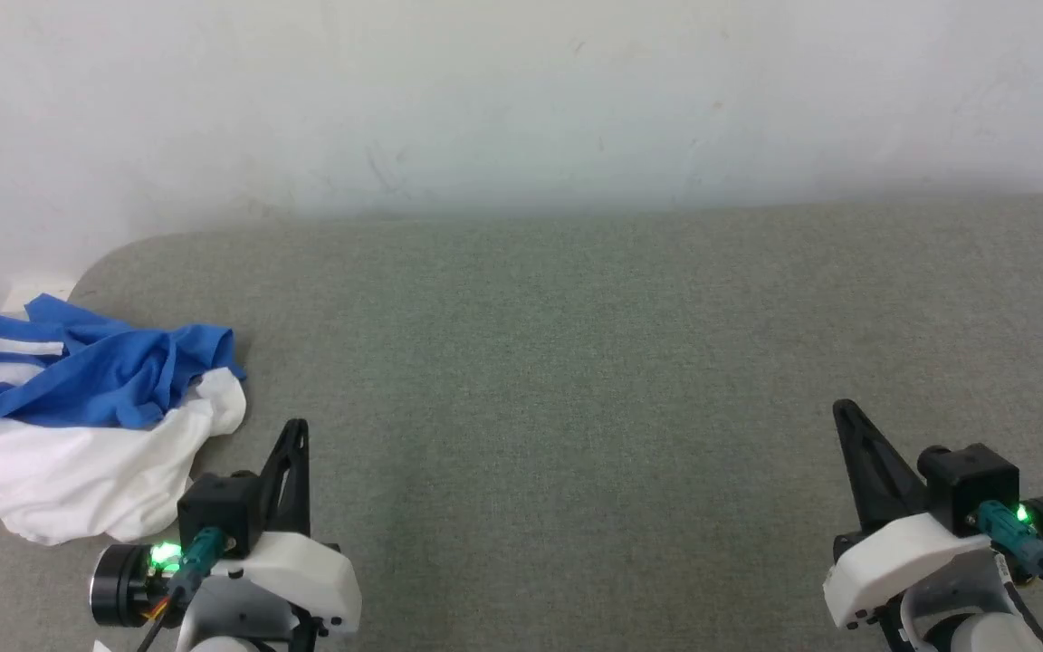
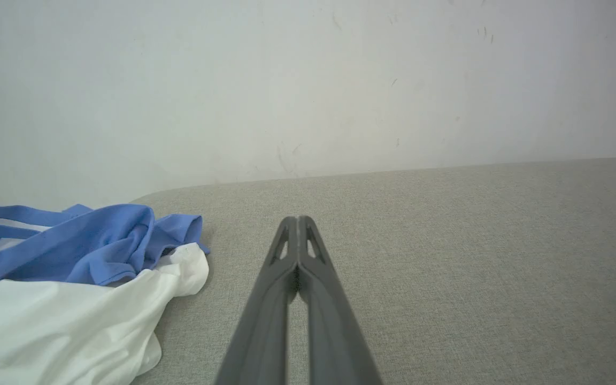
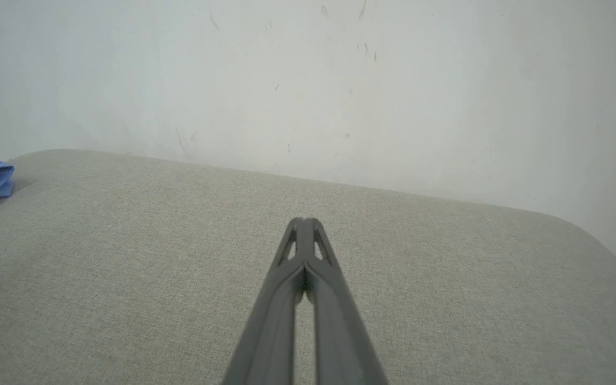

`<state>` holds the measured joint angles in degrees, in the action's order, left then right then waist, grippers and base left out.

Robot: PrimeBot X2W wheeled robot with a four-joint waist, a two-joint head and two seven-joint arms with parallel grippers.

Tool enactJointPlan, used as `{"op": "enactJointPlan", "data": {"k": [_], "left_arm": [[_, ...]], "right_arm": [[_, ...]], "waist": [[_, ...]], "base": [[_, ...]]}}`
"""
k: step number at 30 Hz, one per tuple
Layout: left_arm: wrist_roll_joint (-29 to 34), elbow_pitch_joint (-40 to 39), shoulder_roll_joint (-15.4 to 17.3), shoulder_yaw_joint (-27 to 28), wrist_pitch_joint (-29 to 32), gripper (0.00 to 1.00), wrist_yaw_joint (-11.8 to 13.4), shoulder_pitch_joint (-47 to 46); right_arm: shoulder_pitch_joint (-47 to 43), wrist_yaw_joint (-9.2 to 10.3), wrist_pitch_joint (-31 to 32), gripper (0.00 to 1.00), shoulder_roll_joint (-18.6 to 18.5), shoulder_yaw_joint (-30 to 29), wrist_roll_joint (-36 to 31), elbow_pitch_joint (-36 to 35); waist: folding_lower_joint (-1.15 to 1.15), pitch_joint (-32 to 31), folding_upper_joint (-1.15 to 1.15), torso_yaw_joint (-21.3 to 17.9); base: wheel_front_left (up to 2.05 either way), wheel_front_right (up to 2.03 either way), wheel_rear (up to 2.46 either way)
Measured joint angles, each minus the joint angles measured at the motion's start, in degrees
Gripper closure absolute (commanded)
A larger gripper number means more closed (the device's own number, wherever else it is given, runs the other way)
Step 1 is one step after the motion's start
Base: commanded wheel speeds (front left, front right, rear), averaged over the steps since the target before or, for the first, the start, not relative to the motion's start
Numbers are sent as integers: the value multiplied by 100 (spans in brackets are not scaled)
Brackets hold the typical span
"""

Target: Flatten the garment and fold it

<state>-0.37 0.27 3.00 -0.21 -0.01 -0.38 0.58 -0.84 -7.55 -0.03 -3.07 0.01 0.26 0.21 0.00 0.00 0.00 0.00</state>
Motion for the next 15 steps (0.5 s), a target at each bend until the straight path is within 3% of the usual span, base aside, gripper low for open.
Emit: {"op": "enactJointPlan", "data": {"k": [8, 9, 15], "left_arm": [[0, 0, 0, 0, 0, 100, 0, 0], [-1, 2, 1, -2, 0, 0, -1, 1], [-2, 22, 1, -24, -2, 0, -1, 1]], "right_arm": [[0, 0, 0, 100, 0, -1, 0, 0], [-3, 0, 0, 0, -1, 0, 1, 2], [-7, 0, -1, 0, -2, -2, 3, 13]], "waist": [[0, 0, 0, 0], [0, 0, 0, 0], [0, 1, 0, 1]], "base": [[0, 0, 0], [0, 0, 0], [0, 0, 0]]}}
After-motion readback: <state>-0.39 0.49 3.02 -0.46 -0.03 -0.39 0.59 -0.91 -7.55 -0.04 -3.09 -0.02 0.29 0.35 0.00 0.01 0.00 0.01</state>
